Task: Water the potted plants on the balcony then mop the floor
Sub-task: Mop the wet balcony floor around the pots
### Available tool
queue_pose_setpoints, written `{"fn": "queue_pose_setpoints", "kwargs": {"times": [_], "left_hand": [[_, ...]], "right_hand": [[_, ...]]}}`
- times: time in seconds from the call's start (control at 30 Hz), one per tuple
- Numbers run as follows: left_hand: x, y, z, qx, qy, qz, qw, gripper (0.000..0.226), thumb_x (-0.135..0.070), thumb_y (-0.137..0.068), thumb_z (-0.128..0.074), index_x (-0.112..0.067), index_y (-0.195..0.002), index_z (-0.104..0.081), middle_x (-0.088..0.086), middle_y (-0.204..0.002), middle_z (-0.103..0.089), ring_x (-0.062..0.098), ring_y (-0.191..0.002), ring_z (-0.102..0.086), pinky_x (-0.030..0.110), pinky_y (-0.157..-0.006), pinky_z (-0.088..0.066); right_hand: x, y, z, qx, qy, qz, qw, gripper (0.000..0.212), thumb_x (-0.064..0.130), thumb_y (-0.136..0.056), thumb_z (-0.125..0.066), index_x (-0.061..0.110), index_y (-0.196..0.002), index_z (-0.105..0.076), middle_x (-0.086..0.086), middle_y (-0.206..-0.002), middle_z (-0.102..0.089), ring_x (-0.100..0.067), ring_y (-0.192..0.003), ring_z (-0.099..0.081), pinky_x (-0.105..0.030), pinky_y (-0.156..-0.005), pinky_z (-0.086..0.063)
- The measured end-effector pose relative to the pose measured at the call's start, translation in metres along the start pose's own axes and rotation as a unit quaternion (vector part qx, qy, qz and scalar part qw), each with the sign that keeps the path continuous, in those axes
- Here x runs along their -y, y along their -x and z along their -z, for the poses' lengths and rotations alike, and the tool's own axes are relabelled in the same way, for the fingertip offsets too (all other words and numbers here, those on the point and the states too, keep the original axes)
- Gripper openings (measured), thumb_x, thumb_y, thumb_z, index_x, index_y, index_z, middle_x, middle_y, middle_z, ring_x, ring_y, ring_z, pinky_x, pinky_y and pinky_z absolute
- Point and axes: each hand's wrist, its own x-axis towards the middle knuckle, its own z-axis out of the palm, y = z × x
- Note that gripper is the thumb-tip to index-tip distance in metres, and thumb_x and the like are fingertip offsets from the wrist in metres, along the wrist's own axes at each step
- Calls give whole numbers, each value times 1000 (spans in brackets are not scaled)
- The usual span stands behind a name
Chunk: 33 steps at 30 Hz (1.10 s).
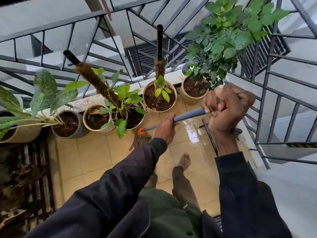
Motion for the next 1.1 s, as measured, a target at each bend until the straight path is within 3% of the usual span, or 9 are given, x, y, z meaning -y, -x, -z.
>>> {"fn": "queue_pose_setpoints", "kwargs": {"times": [0.1, 0.23, 0.37, 0.53, 0.73, 0.9, 1.1], "left_hand": [[-23, -15, 2, -38, 30, -43, 998, 12, -13, -102, -58, -7, -112, -55, 15, -97, -63, 35, -82, -62, 44, -70, -52], [-27, -42, -8, -46, 40, -51, 997, 20, 2, -95, -61, -3, -114, -56, 17, -101, -61, 33, -86, -61, 47, -76, -54], [-18, -55, -14, 5, 34, -37, 999, 17, -12, -102, -57, -2, -115, -55, 21, -105, -63, 36, -90, -63, 52, -80, -54], [-21, -56, -9, 26, 17, -31, 999, 12, -17, -104, -53, -6, -111, -51, 20, -106, -64, 38, -92, -62, 52, -80, -53], [-4, -28, -8, 38, -19, -17, 999, 18, -13, -104, -55, -5, -120, -53, 22, -108, -64, 39, -93, -62, 51, -79, -52], [31, 14, -2, 58, -49, 21, 997, 13, -10, -104, -52, -8, -117, -53, 18, -106, -64, 37, -94, -62, 49, -81, -54], [94, 63, 25, 24, -45, 80, 996, 27, -2, -102, -54, -1, -129, -57, 23, -115, -65, 38, -102, -64, 51, -90, -56]], "right_hand": [[14, -11, -8, 28, -8, 30, 999, 36, 2, -75, -53, 25, -49, -44, 11, -42, -29, -9, -32, -27, -24, -49, -31], [7, -15, -8, 2, 42, 37, 998, 41, -2, -75, -50, 28, -48, -44, 10, -41, -29, -12, -31, -27, -27, -49, -30], [-7, -18, -5, -80, 70, -6, 994, 47, -4, -75, -48, 31, -44, -43, 10, -38, -29, -12, -31, -25, -26, -49, -29], [-4, -28, -7, -104, 66, -20, 992, 41, 2, -70, -52, 28, -41, -41, 8, -37, -25, -13, -31, -21, -25, -48, -28], [-12, -18, 1, -112, 31, -52, 992, 31, 13, -65, -55, 24, -42, -37, 3, -37, -20, -12, -31, -16, -20, -46, -23], [-36, 10, 4, -119, 40, -92, 988, 32, 6, -71, -51, 18, -46, -35, 4, -38, -21, -9, -33, -19, -18, -47, -26], [-81, 63, -24, -74, 13, -159, 985, 35, 2, -76, -47, 18, -47, -36, 5, -38, -27, -9, -33, -25, -19, -46, -28]]}}
